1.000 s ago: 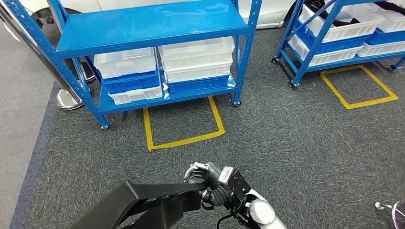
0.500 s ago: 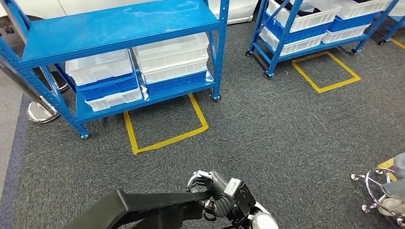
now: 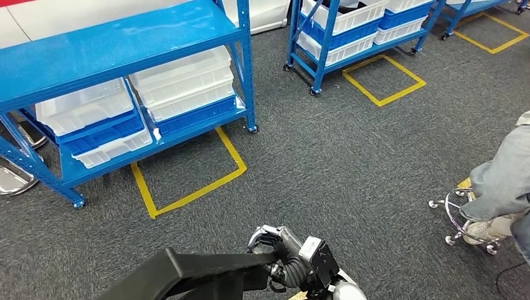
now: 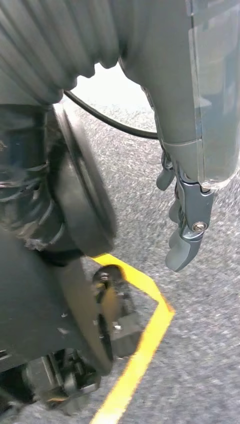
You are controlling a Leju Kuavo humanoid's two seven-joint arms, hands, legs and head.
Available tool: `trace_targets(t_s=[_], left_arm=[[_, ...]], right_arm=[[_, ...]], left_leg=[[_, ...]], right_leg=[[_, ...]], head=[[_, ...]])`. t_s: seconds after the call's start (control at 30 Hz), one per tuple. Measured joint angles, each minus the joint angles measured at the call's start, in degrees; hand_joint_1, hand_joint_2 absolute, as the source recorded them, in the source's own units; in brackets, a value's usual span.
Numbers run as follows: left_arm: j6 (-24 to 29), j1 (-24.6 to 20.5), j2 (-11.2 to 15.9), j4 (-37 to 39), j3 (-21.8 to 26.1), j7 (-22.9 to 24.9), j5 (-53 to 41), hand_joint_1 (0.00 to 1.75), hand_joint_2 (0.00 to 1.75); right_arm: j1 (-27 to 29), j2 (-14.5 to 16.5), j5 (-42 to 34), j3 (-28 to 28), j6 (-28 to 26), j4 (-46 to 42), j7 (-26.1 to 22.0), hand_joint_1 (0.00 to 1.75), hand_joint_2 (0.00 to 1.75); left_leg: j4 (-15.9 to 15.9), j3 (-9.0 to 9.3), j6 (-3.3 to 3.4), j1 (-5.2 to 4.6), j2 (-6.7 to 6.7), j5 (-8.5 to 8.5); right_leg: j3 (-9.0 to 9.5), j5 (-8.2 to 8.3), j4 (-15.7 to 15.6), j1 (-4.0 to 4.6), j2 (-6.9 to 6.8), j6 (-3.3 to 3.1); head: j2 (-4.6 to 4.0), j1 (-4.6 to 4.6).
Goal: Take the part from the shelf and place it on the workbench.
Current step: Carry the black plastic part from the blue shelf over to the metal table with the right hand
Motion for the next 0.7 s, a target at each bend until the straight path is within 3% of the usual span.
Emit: trace_targets(t_s=[0.07,0.13,0.2,0.27,0.3,0.33,0.37,0.43,0.5,0.53,0.6,0.67,0.7], left_arm=[[0.0,-0.1,0.0,0.0,0.0,0.1,-0.2,0.0,1.75],[0.2,-0.1,-0.1,0.0,-0.2,0.4,-0.6,0.0,1.75],[0.5,-0.1,-0.2,0.0,-0.5,0.8,-0.9,0.0,1.75],[0.8,0.0,-0.2,0.0,-0.8,1.2,-1.4,0.0,1.75],[1.0,0.0,-0.1,0.0,-1.0,1.3,-1.6,0.0,1.75],[1.0,0.0,-0.1,0.0,-1.2,1.4,-1.7,0.0,1.75],[1.1,0.0,-0.1,0.0,-1.3,1.5,-1.8,0.0,1.75],[1.1,0.0,-0.1,0.0,-1.5,1.6,-2.1,0.0,1.75],[1.1,-0.1,-0.1,0.0,-1.8,1.7,-2.3,0.0,1.75],[1.0,-0.1,-0.1,0.0,-2.0,1.8,-2.4,0.0,1.75],[1.0,-0.3,-0.1,0.0,-2.3,1.8,-2.6,0.0,1.75],[0.9,-0.4,0.0,0.0,-2.6,1.9,-2.8,0.0,1.75],[0.9,-0.4,0.0,0.0,-2.7,1.9,-2.8,0.0,1.75]], right_arm=[[0.1,0.0,0.1,0.0,0.0,-0.1,0.0,1.75,1.75],[0.4,0.0,0.2,-0.2,0.0,-0.2,-0.1,1.75,1.75],[0.5,0.0,0.4,-0.5,-0.1,-0.4,-0.2,1.75,1.75],[0.6,0.0,0.5,-0.7,-0.1,-0.5,-0.5,1.75,1.75],[0.8,0.0,0.6,-0.8,-0.1,-0.6,-0.6,1.75,1.75],[1.1,-0.1,0.7,-1.0,-0.1,-0.7,-0.7,1.75,1.75],[1.3,-0.1,0.8,-1.1,-0.1,-0.9,-0.7,1.75,1.75],[1.5,-0.1,0.9,-1.3,-0.1,-1.4,-0.9,1.75,1.75],[1.5,-0.1,0.9,-1.4,0.0,-2.0,-1.0,1.75,1.75],[1.6,-0.1,0.9,-1.4,0.0,-2.3,-1.1,1.75,1.75],[1.9,-0.1,1.0,-1.6,0.0,-2.7,-1.3,1.75,1.75],[2.1,-0.1,1.0,-1.8,0.0,-3.1,-1.5,1.75,1.75],[2.2,0.0,1.1,-1.8,0.0,-3.3,-1.6,1.75,1.75]], left_leg=[[-0.9,0.22,0.36,-0.05,0.29,-0.08],[-1.6,0.44,0.96,0.15,1.67,0.52],[-2.1,0.63,1.43,0.25,3.33,0.88],[-2.1,0.56,1.59,0.13,4.99,0.86],[-2.1,0.55,1.59,0.11,5.82,0.82],[-2.1,0.57,1.56,0.1,6.59,0.76],[-2.1,0.66,1.47,0.11,7.3,0.66],[-2.0,0.94,1.09,0.0,8.47,0.3],[-1.8,1.16,0.53,-0.29,9.39,-0.09],[-1.8,1.23,0.23,-0.44,9.86,-0.21],[-1.8,1.46,-0.34,-0.37,10.51,-0.55],[0.3,0.75,-0.78,-0.13,8.69,-2.37],[3.1,-0.45,-0.91,0.0,7.18,-4.09]], right_leg=[[-0.69,0.6,-0.2,-0.21,1.15,0.97],[-1.18,0.15,0.5,-0.04,-0.22,1.57],[-3.37,-2.78,5.3,0.04,-3.37,1.93],[-6.83,-6.21,12.6,-0.26,-4.76,2.37],[-7.86,-6.81,15.0,-0.47,-4.95,2.58],[-7.78,-6.27,15.1,-0.66,-5.13,2.76],[-6.5,-4.8,13.0,-0.83,-5.51,2.87],[-1.95,-1.47,5.1,-0.81,-7.72,2.85],[0.62,-0.32,0.1,-0.35,-9.39,2.32],[0.72,-0.53,-0.4,-0.04,-9.42,2.0],[0.58,-0.36,-0.7,-0.02,-8.18,1.3],[0.72,-0.09,-1.1,-0.32,-7.05,0.52],[0.79,0.03,-1.3,-0.47,-6.51,0.2]], head=[[0.0,-0.01],[0.0,0.08],[0.0,0.23],[0.0,0.3],[0.0,0.31],[0.0,0.31],[0.0,0.31],[0.0,0.32],[0.0,0.28],[0.0,0.26],[0.0,0.27],[0.0,0.26],[0.0,0.22]])
